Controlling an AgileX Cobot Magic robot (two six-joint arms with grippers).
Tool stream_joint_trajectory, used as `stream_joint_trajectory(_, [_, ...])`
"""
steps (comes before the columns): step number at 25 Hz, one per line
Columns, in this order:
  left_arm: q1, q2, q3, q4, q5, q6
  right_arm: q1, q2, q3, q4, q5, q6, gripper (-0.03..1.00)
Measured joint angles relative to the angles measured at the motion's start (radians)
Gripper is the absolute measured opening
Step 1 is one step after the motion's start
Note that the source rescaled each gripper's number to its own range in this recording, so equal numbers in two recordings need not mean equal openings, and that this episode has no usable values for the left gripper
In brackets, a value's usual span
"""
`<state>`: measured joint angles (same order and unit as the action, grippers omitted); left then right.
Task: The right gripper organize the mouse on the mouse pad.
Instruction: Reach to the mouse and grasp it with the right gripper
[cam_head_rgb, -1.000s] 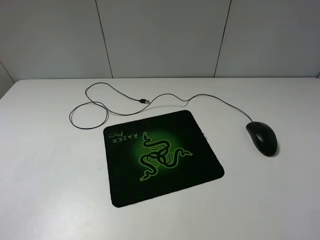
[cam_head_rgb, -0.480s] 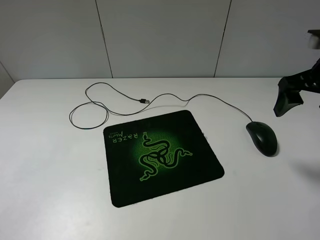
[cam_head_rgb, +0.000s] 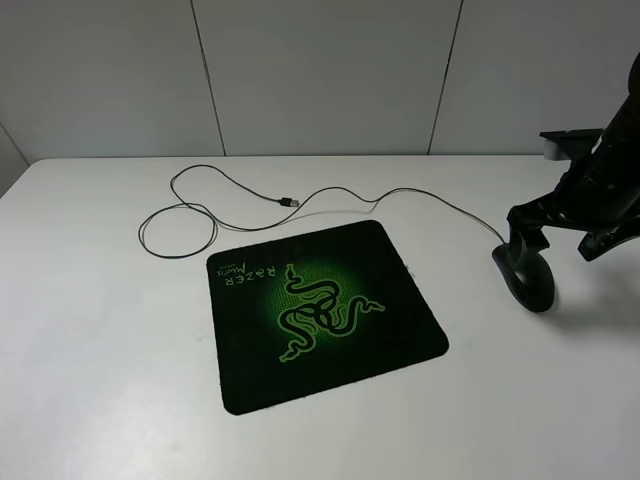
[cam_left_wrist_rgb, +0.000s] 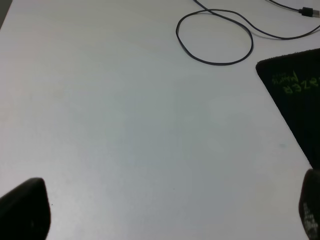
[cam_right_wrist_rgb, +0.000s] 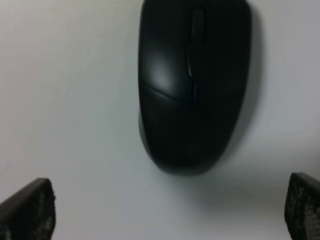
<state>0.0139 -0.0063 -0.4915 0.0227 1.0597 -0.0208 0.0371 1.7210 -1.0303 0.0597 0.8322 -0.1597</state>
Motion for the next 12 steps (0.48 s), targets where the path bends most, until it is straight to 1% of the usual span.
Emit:
stream_joint_trajectory(7, [0.000,0.000,0.000,0.000,0.000,0.000,-0.046,0.075,0.000,0.092,-0.055,-0.094,1.00])
stream_joint_trajectory(12, [0.000,0.000,0.000,0.000,0.000,0.000,-0.046,0.078,0.000,0.098,-0.116,-0.104,1.00])
